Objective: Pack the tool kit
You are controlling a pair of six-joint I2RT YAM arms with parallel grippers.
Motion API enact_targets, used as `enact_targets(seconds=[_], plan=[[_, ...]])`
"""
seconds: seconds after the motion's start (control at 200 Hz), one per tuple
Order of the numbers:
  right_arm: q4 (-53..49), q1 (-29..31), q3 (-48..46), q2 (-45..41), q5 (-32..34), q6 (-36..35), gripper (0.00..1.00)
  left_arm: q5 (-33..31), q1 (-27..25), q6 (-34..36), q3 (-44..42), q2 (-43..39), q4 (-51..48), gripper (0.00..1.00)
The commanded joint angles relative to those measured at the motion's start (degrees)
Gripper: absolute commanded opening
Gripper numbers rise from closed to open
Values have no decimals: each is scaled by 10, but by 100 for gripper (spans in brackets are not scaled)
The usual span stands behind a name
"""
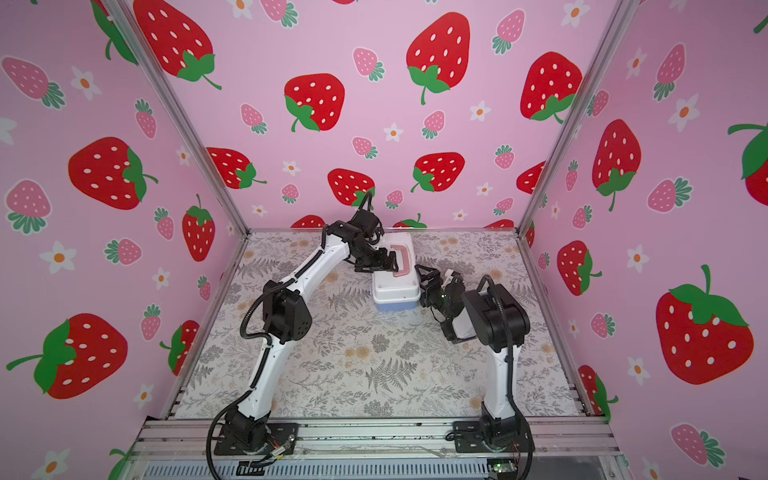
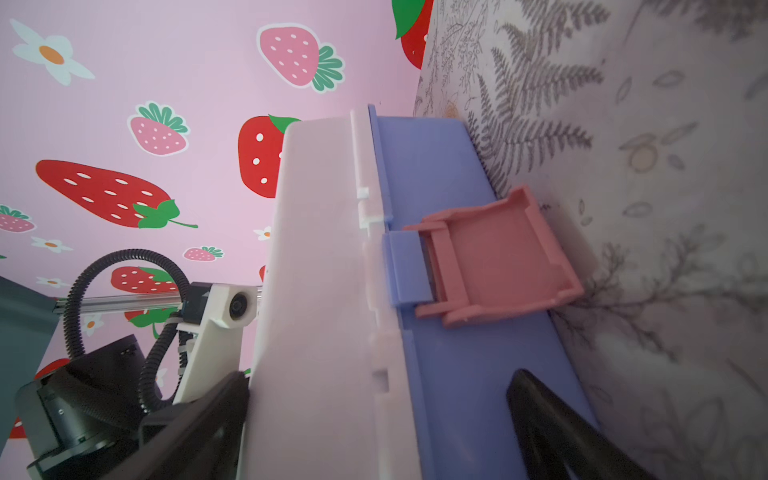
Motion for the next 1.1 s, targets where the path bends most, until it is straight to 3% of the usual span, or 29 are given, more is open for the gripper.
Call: enact_targets(seconds=[0.0, 0.19, 0.48, 0.735, 0.855, 1.095], plan=[[-46, 85, -36, -19, -39, 10, 99, 4, -11, 9, 14, 23, 23, 99], [-35, 129, -37, -7, -23, 24, 99, 3, -10, -1, -35, -15, 40, 99], [54, 115, -116, -1, 14, 82, 99, -8, -10, -4, -151, -90, 79, 99], [-14, 109, -191, -67, 106, 102, 99, -28, -23, -1, -195, -113, 95, 99], [-79, 100, -159, -83, 108, 85, 99, -24, -32, -2, -209, -114, 106, 99], [-99, 74, -100, -58, 131, 122, 99, -20, -48, -11, -233, -122, 117, 99]])
